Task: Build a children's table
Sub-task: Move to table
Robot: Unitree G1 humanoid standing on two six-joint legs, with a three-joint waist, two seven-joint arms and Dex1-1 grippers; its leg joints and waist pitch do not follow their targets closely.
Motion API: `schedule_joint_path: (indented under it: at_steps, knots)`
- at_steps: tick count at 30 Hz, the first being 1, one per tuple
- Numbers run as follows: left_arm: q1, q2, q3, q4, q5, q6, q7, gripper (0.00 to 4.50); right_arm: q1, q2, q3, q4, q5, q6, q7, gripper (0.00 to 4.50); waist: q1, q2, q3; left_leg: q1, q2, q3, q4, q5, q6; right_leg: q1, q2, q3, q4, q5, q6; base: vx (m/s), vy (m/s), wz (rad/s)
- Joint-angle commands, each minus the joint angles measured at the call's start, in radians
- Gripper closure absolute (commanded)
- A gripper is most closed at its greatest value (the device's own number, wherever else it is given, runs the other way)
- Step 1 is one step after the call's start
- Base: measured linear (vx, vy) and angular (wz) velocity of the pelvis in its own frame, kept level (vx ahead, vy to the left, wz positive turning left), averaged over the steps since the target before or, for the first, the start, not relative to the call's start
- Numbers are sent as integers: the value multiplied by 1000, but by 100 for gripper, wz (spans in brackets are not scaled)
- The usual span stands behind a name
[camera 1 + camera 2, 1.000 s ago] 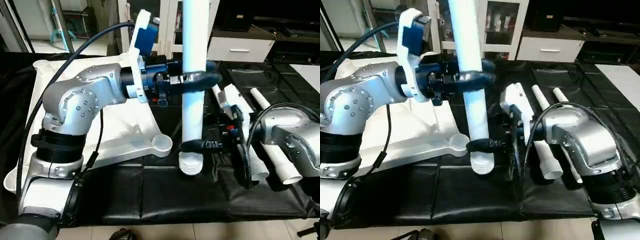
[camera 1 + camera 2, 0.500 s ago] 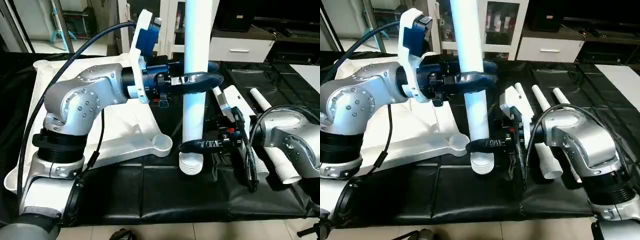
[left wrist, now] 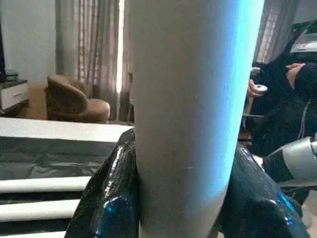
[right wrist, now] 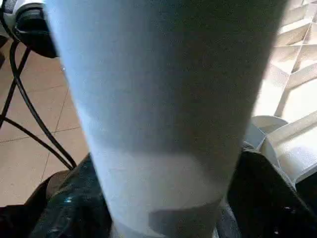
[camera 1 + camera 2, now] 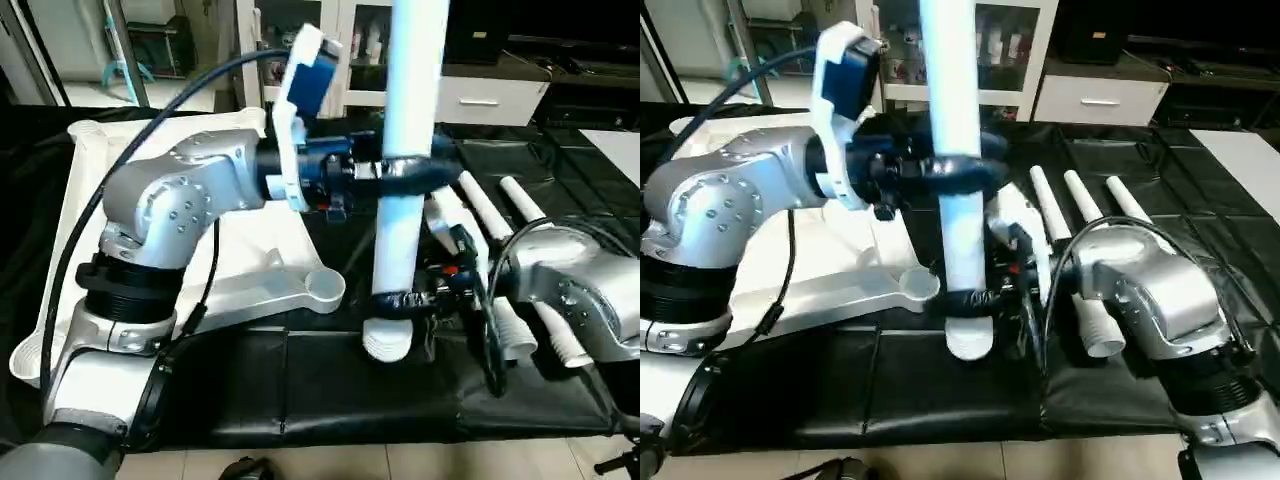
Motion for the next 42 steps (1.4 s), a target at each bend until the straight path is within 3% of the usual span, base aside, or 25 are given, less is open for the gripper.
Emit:
schedule_joint_path:
  at_steps: [1, 14, 19, 21, 24, 30, 42]
  knots:
    - [-21, 3, -12, -26, 6, -5, -15, 278, 6, -12, 2, -1, -11, 0, -2, 162, 1, 5, -72, 31, 71, -27, -65, -155, -12, 42, -91, 46, -76, -67, -250, 0, 0, 0]
    - [-23, 32, -40, -25, 24, -12, -66, 278, 22, -43, 30, -13, -27, -18, 20, 251, 1, 8, -72, 31, 72, -28, -66, -157, -16, 42, -90, 46, -75, -63, -248, 0, 0, 0]
    - [-29, 43, -49, -11, 40, -21, -80, 278, 23, -45, 33, -9, -43, -36, 19, 250, 1, 11, -72, 32, 71, -28, -66, -168, -18, 41, -91, 46, -76, -67, -251, 0, 0, 0]
    - [-29, 48, -53, -11, 43, -21, -89, 278, 21, -44, 33, -6, -45, -39, 15, 201, 1, 12, -72, 32, 71, -28, -66, -168, -19, 41, -91, 46, -76, -67, -251, 0, 0, 0]
    - [-30, 58, -62, -10, 48, -25, -101, 278, 19, -45, 31, -7, -42, -44, 5, 173, 0, 11, -71, 32, 71, -28, -66, -170, -18, 41, -89, 46, -76, -68, -252, 0, 0, 0]
    - [-34, 65, -72, 3, 65, -36, -116, 278, 23, -50, 4, -17, -21, -33, 6, 170, 1, 10, -72, 33, 72, -28, -66, -169, -16, 41, -90, 46, -76, -63, -254, 0, 0, 0]
    - [-39, 48, -69, 7, 74, -40, -117, 278, 34, -39, 32, -24, -20, -30, 6, 170, 1, 7, -72, 32, 72, -27, -65, -164, -12, 41, -91, 46, -77, -71, -257, 0, 0, 0]
